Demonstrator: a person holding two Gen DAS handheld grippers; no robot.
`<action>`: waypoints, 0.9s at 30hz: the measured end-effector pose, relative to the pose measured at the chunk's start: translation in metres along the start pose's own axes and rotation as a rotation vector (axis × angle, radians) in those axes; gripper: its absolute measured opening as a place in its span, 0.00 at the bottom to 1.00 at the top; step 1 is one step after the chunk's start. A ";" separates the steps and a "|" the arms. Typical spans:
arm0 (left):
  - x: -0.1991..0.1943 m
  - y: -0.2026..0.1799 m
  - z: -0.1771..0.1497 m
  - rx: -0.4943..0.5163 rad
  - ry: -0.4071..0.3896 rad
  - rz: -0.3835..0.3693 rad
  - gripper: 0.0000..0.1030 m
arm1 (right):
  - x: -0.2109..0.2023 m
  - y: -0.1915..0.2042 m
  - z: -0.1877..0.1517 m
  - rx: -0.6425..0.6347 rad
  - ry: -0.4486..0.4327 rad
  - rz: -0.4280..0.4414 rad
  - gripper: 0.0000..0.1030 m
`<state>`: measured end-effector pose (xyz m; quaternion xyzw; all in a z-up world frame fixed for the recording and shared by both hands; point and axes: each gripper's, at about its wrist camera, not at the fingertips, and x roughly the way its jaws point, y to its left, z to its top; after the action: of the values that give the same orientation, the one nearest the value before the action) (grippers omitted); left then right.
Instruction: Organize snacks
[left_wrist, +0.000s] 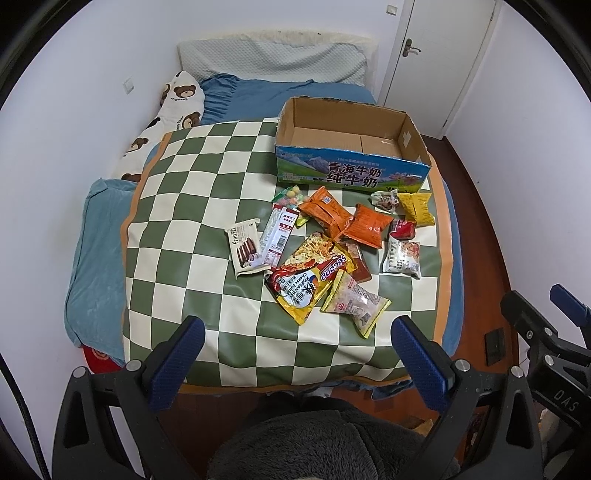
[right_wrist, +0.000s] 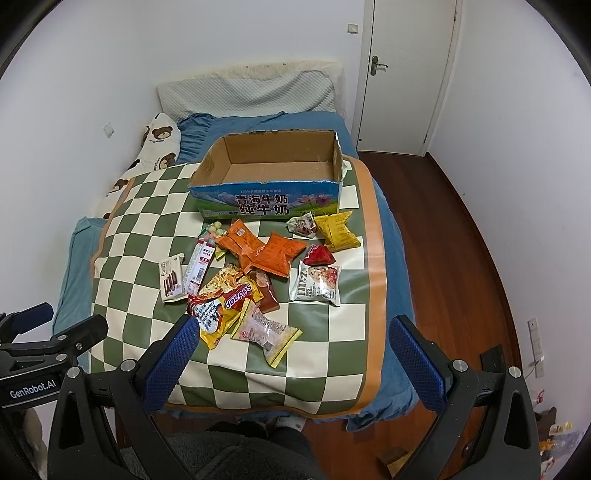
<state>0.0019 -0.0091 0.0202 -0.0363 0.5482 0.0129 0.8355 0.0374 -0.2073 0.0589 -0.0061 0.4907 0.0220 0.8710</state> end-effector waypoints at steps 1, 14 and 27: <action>-0.001 -0.002 0.001 0.000 0.000 0.000 1.00 | 0.000 0.000 0.000 0.001 0.000 0.001 1.00; 0.003 -0.005 0.006 -0.003 -0.001 -0.007 1.00 | -0.002 -0.001 0.003 0.001 -0.003 0.007 1.00; 0.047 0.008 0.022 -0.065 -0.035 0.122 1.00 | 0.069 -0.021 0.014 0.021 0.075 0.123 1.00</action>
<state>0.0404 -0.0008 -0.0148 -0.0298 0.5339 0.0822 0.8410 0.0856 -0.2256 0.0071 0.0325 0.5229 0.0702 0.8489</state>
